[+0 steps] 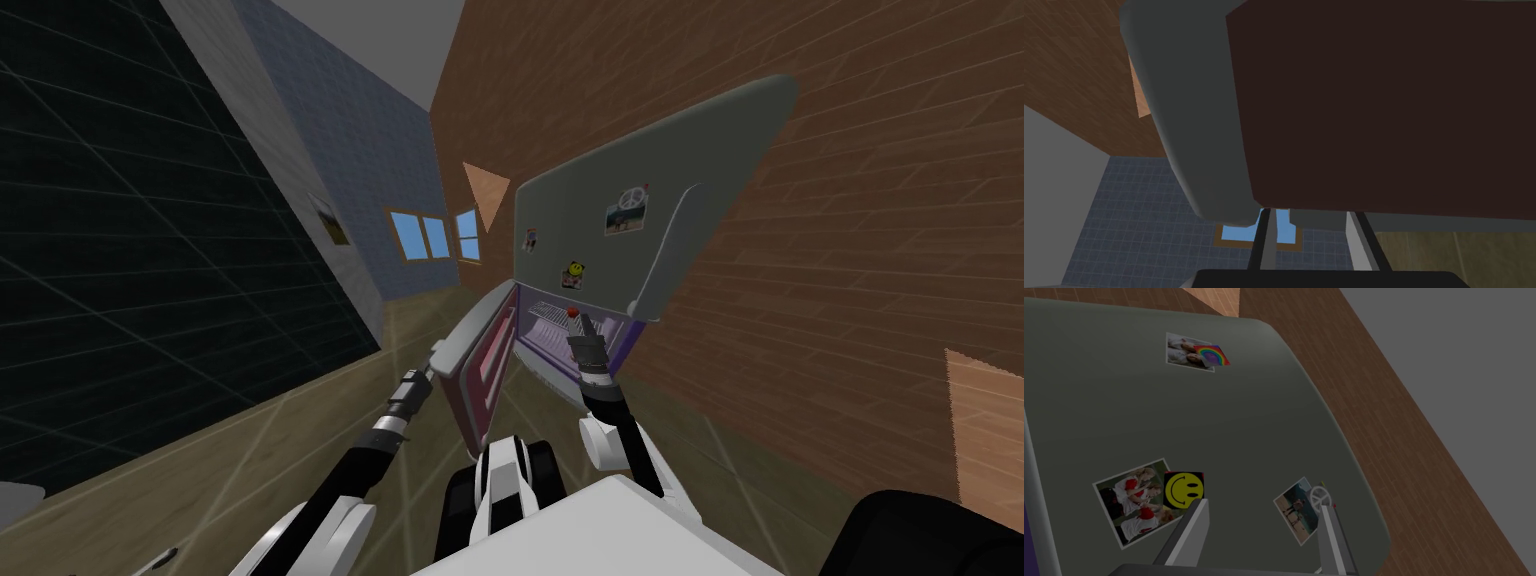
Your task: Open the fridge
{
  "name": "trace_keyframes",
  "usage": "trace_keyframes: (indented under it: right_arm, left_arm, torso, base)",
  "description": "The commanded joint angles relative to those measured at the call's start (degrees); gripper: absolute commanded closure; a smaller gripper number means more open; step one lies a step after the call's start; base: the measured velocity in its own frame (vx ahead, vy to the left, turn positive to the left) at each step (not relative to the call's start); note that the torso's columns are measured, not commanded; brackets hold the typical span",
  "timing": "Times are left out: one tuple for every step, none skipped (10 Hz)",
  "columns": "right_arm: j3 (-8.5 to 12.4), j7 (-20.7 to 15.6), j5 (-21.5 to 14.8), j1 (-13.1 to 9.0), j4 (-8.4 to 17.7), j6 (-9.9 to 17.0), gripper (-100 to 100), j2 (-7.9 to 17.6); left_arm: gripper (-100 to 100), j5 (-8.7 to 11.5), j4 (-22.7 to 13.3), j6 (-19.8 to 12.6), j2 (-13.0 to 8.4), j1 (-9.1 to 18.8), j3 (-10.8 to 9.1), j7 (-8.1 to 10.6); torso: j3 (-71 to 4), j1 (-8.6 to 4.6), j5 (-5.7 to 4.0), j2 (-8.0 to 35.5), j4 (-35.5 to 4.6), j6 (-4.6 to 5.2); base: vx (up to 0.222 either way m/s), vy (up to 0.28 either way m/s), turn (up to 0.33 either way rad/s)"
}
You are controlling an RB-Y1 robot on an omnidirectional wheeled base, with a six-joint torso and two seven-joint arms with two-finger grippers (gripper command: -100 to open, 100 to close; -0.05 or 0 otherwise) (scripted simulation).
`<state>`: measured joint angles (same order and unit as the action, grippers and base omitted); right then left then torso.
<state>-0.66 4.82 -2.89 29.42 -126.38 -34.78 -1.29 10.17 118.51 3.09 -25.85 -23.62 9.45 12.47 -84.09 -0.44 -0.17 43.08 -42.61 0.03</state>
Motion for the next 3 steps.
trace_keyframes:
  right_arm:
    - [0.00,0.00,0.00,0.00,0.00,0.00,0,0.00]
    - [0.00,0.00,0.00,0.01,0.00,0.00,0,0.00]
    - [0.00,0.00,0.00,0.01,0.00,0.00,0,0.00]
  left_arm:
    - [0,0.01,-0.06,-0.05,-0.01,-0.01,-0.06,0.01]
    - [0,0.00,-0.10,-0.08,-0.01,-0.03,-0.10,0.00]
    - [0,0.01,-0.10,-0.09,-0.01,-0.03,-0.10,0.00]
  torso:
    - [-0.29,0.18,0.08,-0.48,0.19,0.01]
    - [-0.47,0.32,0.13,-0.75,0.30,0.00]
    - [-0.54,0.41,0.17,-0.88,0.35,-0.02]
  base:
    - [-0.007,-0.001,0.000]
    - [-0.006,-0.001,0.000]
    - [0.000,0.000,0.000]
